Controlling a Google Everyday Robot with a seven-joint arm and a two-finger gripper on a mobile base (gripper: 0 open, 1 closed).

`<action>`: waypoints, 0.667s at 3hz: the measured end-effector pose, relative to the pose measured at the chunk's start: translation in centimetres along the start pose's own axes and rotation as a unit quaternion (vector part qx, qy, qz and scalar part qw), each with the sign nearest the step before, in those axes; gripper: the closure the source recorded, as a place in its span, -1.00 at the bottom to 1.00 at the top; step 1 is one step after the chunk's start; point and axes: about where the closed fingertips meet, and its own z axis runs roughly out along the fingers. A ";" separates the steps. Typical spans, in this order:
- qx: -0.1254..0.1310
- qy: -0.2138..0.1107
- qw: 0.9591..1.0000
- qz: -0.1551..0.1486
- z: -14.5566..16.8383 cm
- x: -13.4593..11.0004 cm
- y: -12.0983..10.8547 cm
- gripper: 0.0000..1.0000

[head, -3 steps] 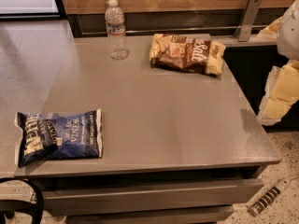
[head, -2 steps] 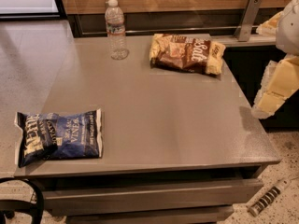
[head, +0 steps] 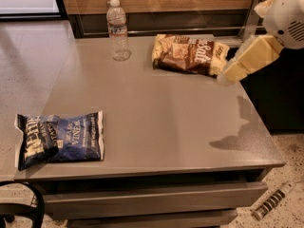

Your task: Move water bottle near blue chip bag

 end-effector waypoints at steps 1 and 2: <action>0.026 -0.095 0.995 0.034 1.6 -3.4 -2.2 -1.00; 0.045 -0.190 0.979 0.052 3.4 -7.1 -4.6 -1.00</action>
Offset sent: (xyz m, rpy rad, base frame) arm 0.1234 0.0628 0.0555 0.5508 -0.3853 0.0191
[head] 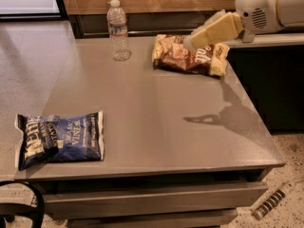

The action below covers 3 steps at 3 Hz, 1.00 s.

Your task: Move water bottle near blue chip bag

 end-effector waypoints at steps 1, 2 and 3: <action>0.007 -0.018 1.000 0.002 0.5 -0.9 -0.3 -1.00; 0.007 -0.018 1.000 0.002 0.5 -0.9 -0.3 -1.00; 0.003 -0.014 1.000 0.007 3.0 -1.1 -0.5 -1.00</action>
Offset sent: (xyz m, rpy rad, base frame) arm 0.0084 0.0057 0.0077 0.0335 -0.0333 -0.0055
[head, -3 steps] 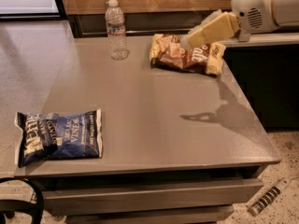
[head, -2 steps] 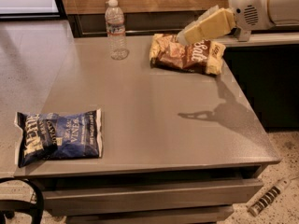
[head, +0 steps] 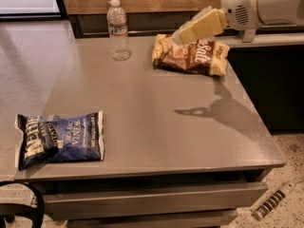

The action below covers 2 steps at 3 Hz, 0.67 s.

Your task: Move water bottle near blue chip bag

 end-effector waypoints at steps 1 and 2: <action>0.006 0.004 1.000 0.021 4.4 0.5 0.2 -1.00; 0.031 -0.019 0.998 0.050 8.3 0.9 -0.9 -1.00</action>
Offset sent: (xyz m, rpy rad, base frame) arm 0.1266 0.0498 -0.0563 0.2352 -0.0638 -0.1858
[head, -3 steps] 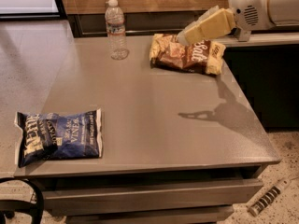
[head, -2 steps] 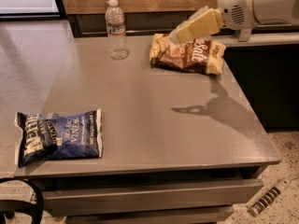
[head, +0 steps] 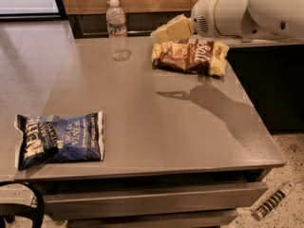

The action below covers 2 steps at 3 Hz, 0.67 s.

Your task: Move water bottle near blue chip bag

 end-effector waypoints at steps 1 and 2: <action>0.025 -0.055 0.998 0.032 5.0 -0.2 -1.8 -1.00; 0.028 -0.085 0.995 0.041 7.8 -0.6 -3.0 -1.00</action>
Offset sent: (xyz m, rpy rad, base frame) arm 0.1152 0.0291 -0.0185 0.2303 -0.1432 -0.0425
